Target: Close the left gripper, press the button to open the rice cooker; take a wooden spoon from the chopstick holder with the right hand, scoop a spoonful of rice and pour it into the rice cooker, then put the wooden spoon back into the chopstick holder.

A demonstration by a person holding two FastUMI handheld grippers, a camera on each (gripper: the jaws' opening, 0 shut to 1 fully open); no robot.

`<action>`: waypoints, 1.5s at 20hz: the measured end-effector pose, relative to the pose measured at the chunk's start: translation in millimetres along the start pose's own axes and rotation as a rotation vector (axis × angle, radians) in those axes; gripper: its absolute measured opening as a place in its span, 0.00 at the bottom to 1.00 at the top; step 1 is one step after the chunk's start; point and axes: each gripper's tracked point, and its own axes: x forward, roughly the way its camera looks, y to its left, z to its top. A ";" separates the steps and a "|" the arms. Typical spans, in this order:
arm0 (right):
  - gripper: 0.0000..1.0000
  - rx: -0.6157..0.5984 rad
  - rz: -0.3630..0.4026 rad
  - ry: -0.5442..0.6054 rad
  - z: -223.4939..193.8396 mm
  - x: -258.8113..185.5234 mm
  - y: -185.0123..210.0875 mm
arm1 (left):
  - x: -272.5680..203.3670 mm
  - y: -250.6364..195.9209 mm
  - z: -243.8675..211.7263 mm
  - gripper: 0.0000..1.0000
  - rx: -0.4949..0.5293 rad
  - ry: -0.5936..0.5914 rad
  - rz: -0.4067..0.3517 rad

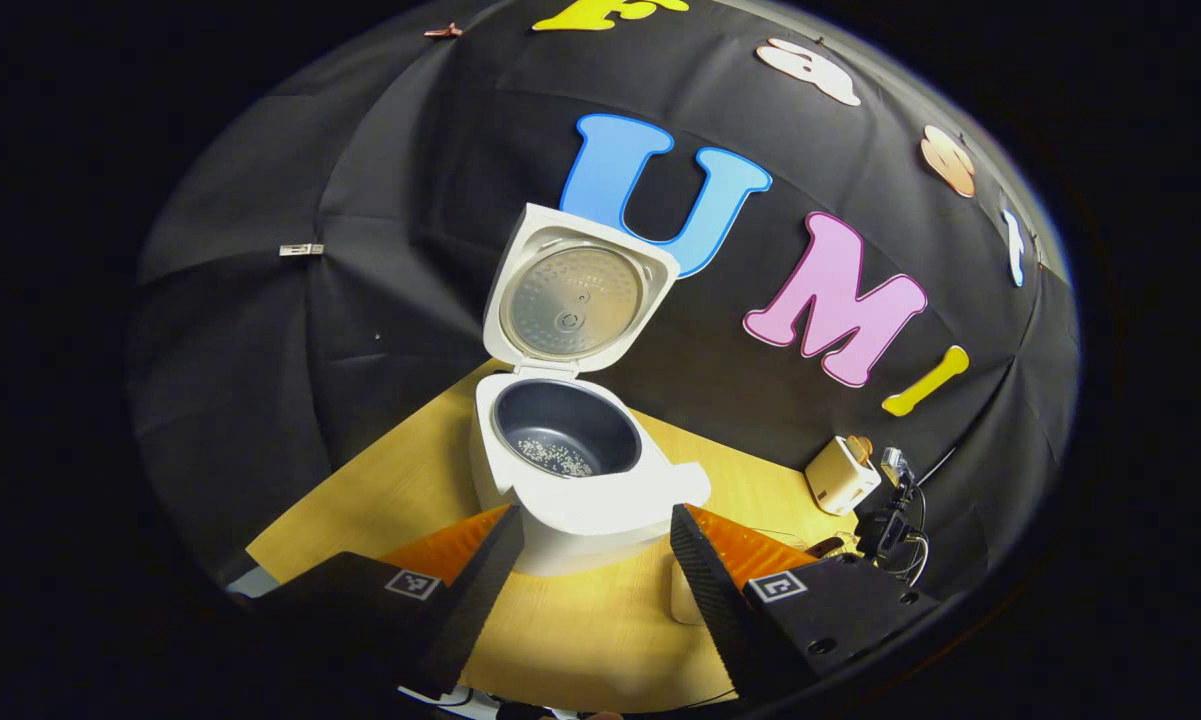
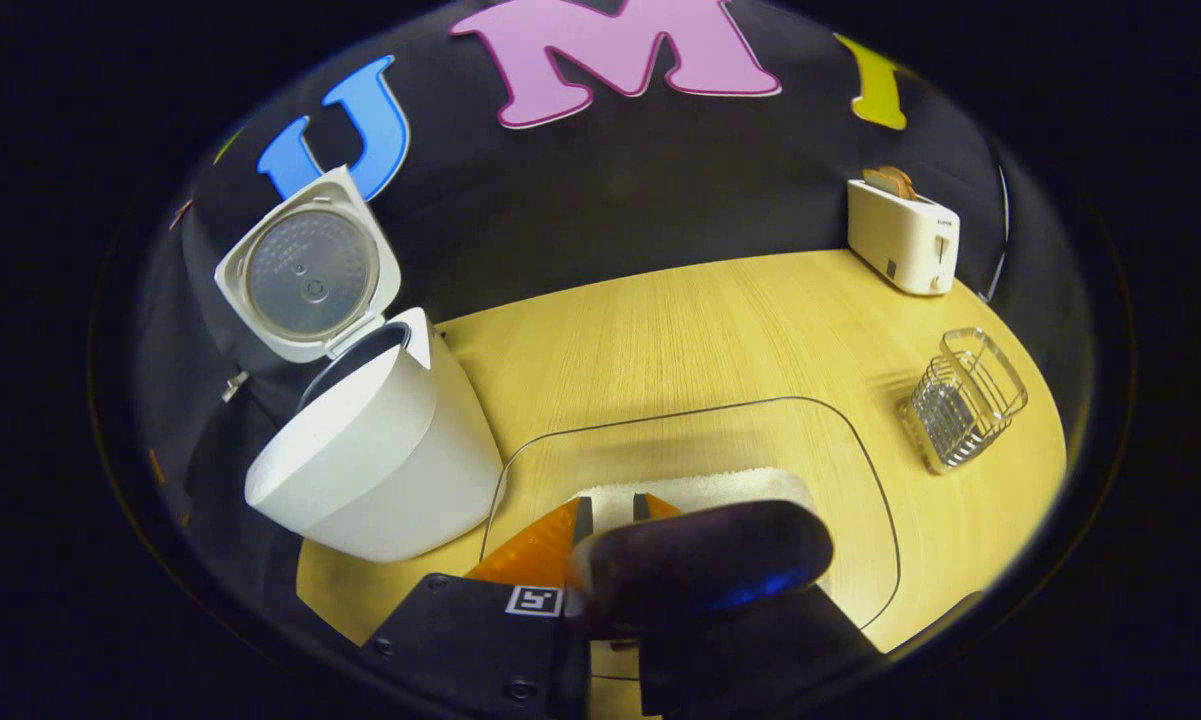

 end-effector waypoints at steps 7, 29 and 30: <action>0.12 0.263 0.046 0.051 0.8 -0.4 5.8 | -0.1 -6.9 -4.3 0.92 0.013 0.009 0.009; 0.12 0.642 0.138 0.041 41.2 -28.9 -39.5 | -8.0 -30.5 -5.2 0.96 0.075 0.001 0.063; 0.12 0.652 0.141 0.036 43.9 -31.0 -41.2 | -8.7 -31.8 -4.6 0.92 0.077 0.000 0.062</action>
